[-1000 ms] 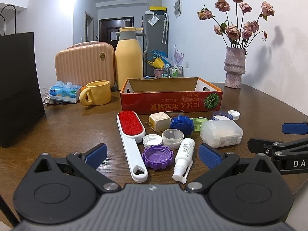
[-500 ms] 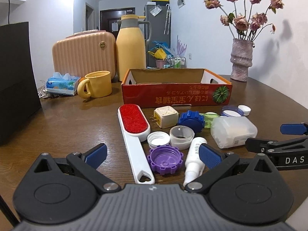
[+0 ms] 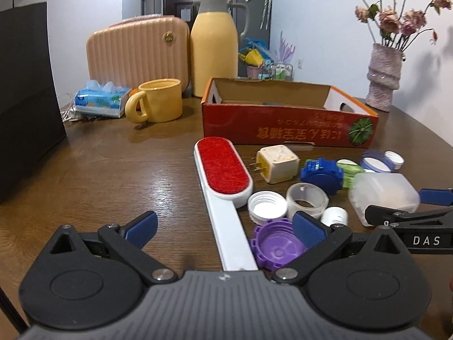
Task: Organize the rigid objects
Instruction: 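Grasp the translucent white plastic box with the right gripper while the left gripper approaches the red lint brush, then lift the plastic box with the right gripper while the left gripper grasps the red lint brush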
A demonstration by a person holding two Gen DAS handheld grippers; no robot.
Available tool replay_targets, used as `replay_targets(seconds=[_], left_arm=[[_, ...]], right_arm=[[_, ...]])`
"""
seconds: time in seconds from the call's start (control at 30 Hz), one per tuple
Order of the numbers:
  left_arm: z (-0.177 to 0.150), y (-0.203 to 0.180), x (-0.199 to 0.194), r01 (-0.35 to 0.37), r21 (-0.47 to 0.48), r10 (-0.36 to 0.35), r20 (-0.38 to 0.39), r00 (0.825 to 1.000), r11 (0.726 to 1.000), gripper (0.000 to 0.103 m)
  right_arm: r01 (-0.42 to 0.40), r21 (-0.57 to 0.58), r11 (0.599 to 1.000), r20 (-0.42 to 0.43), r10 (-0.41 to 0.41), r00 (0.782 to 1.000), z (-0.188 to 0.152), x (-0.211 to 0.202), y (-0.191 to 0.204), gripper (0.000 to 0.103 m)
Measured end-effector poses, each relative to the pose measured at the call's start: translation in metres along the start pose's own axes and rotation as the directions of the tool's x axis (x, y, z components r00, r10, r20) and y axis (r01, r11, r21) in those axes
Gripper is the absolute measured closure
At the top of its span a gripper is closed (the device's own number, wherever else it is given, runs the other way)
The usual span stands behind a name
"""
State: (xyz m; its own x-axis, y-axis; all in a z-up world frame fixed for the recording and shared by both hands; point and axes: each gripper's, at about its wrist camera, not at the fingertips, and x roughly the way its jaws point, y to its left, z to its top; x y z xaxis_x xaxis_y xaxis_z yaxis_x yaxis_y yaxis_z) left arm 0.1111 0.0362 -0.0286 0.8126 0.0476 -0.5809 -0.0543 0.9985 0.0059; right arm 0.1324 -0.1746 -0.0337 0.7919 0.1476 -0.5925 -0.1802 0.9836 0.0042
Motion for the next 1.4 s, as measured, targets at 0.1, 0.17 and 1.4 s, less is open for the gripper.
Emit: replay_targets(seconds=[0.1, 0.17, 1.4], left_arm=[[0.004, 0.005, 0.009, -0.007, -0.015, 0.006, -0.026, 1.000, 1.000, 0.000], [0.007, 0.007, 0.014, -0.014, -0.022, 0.013, -0.036, 0.999, 1.000, 0.000], [0.040, 0.001, 0.098, -0.110, -0.067, 0.097, -0.180, 0.979, 0.992, 0.014]], right_arm=[[0.009, 0.009, 1.000, -0.014, -0.009, 1.000, 0.004, 0.011, 0.000, 0.000], [0.027, 0.009, 1.000, -0.023, -0.026, 0.999, 0.006, 0.018, 0.000, 0.000], [-0.012, 0.114, 0.993, 0.166, -0.007, 0.986, 0.018, 0.035, -0.042, 0.021]])
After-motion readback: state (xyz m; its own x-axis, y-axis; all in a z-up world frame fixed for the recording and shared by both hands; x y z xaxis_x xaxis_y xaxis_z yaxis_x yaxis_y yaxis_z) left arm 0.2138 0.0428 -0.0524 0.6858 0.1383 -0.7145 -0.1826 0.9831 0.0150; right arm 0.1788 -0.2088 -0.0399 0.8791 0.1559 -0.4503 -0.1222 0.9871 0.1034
